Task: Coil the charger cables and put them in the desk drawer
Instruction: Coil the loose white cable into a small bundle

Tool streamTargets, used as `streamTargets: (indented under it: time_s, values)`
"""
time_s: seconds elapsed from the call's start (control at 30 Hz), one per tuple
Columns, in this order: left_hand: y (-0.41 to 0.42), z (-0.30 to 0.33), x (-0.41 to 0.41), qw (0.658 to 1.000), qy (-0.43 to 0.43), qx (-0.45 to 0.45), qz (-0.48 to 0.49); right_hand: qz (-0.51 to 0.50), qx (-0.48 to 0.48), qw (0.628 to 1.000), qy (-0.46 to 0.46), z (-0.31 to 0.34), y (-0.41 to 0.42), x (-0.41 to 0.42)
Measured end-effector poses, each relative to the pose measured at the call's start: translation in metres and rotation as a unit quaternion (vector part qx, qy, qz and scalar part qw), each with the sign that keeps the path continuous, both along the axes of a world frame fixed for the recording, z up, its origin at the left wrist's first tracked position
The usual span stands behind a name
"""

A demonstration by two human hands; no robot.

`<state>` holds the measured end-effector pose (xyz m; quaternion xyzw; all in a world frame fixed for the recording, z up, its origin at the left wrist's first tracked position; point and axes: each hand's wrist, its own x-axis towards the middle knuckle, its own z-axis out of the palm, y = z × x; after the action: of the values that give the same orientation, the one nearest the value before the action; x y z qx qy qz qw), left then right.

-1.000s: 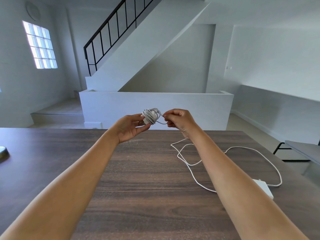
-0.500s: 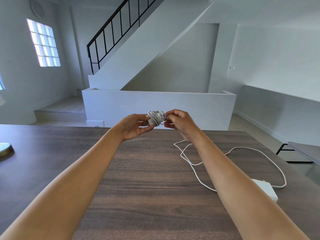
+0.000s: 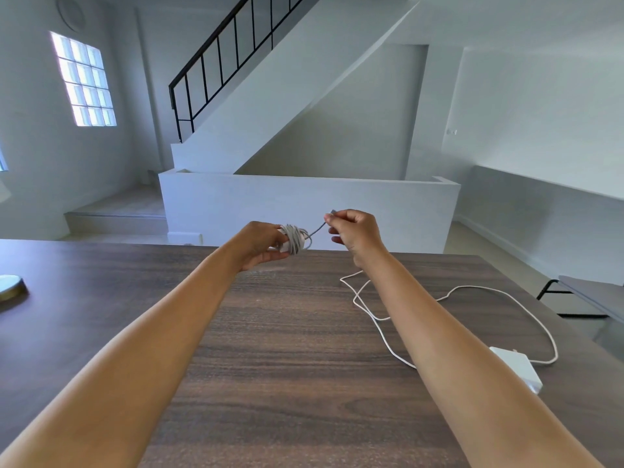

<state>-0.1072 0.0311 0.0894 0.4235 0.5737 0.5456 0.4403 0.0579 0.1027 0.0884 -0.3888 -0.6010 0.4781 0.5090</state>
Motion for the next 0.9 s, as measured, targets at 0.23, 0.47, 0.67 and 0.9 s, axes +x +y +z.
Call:
streamTargets:
  time_s: [0.23, 0.47, 0.67, 0.9]
  values:
    - [0.003, 0.0, -0.006, 0.999, -0.03, -0.033, 0.02, -0.009, -0.182, 0.973, 0.143, -0.012, 0.01, 0.005]
    - [0.003, -0.035, -0.014, 0.995, -0.022, -0.092, 0.026, 0.011, -0.268, 0.956, 0.122, -0.044, 0.016, 0.002]
    - [-0.007, -0.075, -0.038, 0.988, 0.002, -0.141, 0.061, 0.055, -0.302, 0.952, -0.007, -0.087, 0.014, -0.023]
    - [-0.027, -0.114, -0.056, 0.979, 0.027, -0.181, 0.094, 0.084, -0.302, 0.942, -0.12, -0.13, 0.012, -0.054]
